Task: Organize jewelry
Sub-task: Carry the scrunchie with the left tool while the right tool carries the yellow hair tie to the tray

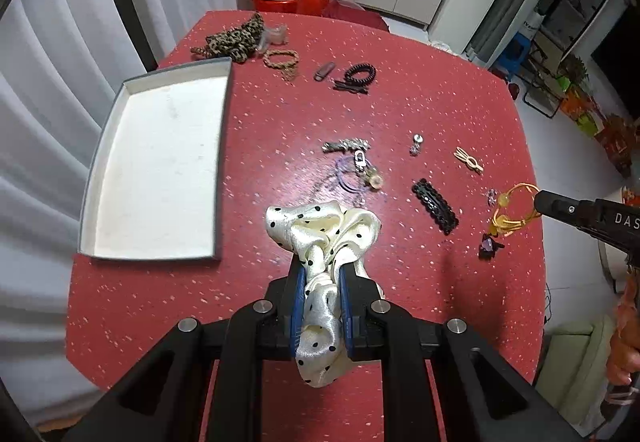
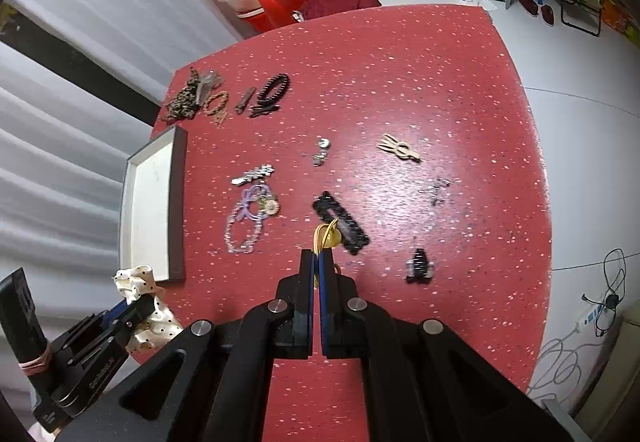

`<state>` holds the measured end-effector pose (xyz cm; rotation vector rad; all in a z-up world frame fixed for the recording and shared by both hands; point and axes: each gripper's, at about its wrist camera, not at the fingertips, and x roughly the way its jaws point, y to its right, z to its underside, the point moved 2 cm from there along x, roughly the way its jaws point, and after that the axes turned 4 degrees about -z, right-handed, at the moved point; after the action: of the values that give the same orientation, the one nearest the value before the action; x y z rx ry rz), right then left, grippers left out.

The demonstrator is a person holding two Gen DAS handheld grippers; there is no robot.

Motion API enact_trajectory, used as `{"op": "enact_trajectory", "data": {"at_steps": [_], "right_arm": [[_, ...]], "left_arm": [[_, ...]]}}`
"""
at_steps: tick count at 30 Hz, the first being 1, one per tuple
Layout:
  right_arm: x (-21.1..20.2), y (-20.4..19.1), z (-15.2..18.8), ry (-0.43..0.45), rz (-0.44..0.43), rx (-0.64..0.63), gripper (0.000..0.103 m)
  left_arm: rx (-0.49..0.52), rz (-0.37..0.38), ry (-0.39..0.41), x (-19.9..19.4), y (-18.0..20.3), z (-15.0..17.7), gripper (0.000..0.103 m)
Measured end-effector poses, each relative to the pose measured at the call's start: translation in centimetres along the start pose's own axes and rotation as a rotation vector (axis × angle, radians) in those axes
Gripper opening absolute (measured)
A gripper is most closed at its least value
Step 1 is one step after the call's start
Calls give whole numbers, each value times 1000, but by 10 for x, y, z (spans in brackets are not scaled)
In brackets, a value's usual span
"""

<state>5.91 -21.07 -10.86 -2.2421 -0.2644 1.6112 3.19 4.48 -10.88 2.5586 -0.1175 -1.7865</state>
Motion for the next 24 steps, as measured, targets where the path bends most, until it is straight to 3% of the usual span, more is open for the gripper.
{"op": "enact_trajectory", "data": {"at_steps": [9,24], "right_arm": [[16,-65,-6,24,4,-9,2],[85,-213,-18,-22,-103,-173,2]], "left_arm": [[21,26,24,-7,-61,-26,17],[-94,-49,28,10,-183,-35,17]]}}
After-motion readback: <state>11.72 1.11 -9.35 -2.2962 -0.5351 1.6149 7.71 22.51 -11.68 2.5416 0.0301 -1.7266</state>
